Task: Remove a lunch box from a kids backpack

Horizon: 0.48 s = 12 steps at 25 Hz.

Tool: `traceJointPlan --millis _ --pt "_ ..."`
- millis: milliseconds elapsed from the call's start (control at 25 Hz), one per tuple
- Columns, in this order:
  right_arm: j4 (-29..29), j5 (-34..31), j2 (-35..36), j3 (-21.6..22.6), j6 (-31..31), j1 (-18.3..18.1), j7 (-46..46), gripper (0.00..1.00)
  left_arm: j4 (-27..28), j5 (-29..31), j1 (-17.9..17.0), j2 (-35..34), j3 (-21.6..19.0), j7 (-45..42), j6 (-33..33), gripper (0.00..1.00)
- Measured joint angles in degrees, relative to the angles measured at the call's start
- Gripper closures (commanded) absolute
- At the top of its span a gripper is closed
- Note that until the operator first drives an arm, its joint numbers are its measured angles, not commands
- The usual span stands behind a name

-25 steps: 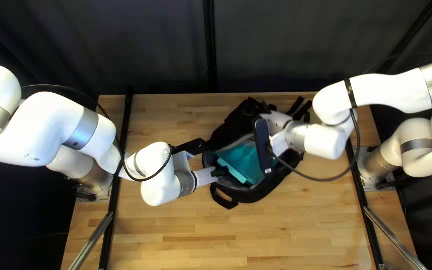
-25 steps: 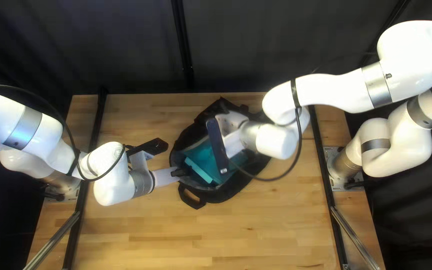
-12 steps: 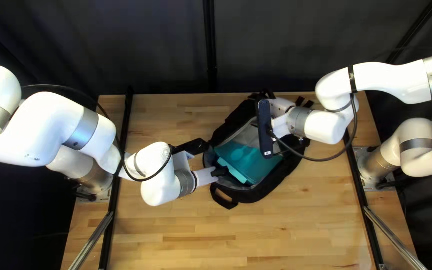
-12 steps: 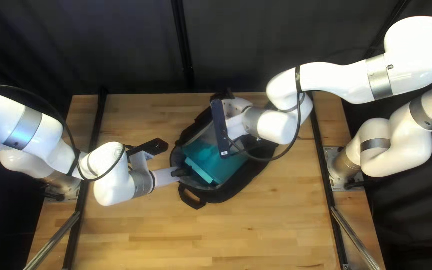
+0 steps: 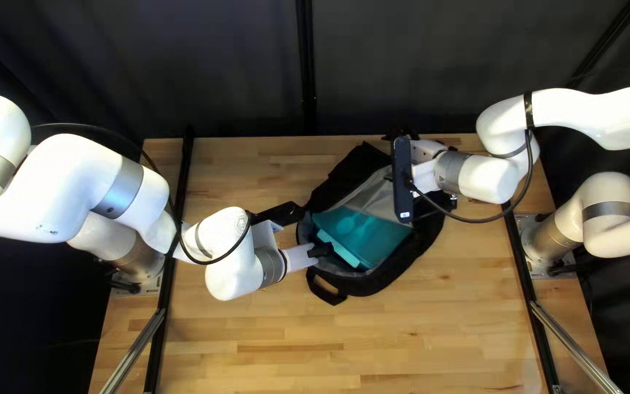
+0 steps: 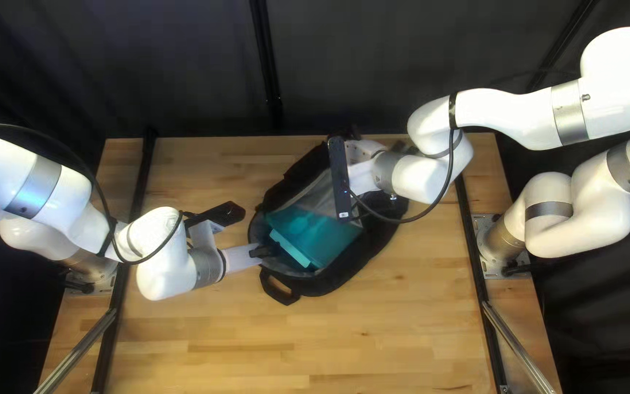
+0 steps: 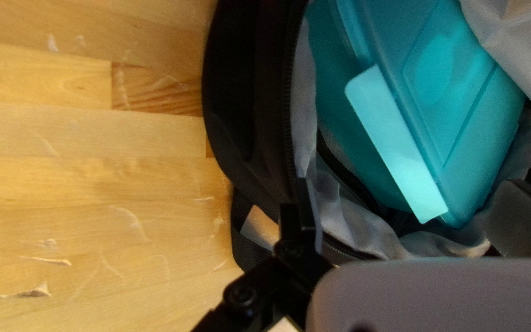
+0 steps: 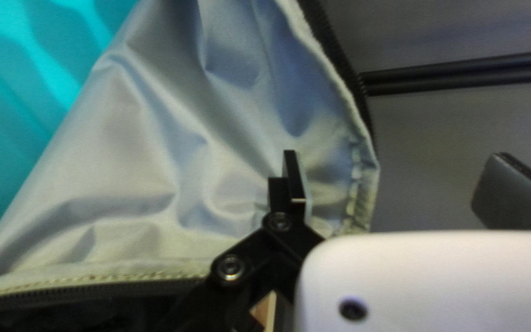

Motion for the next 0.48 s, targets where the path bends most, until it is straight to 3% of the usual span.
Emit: traceJointPlan --millis 480 --pt "0.8 2.6 0.9 0.2 0.7 0.5 -2.9 0.0 0.0 0.0 0.0 0.0 0.0 0.0 0.0 0.0"
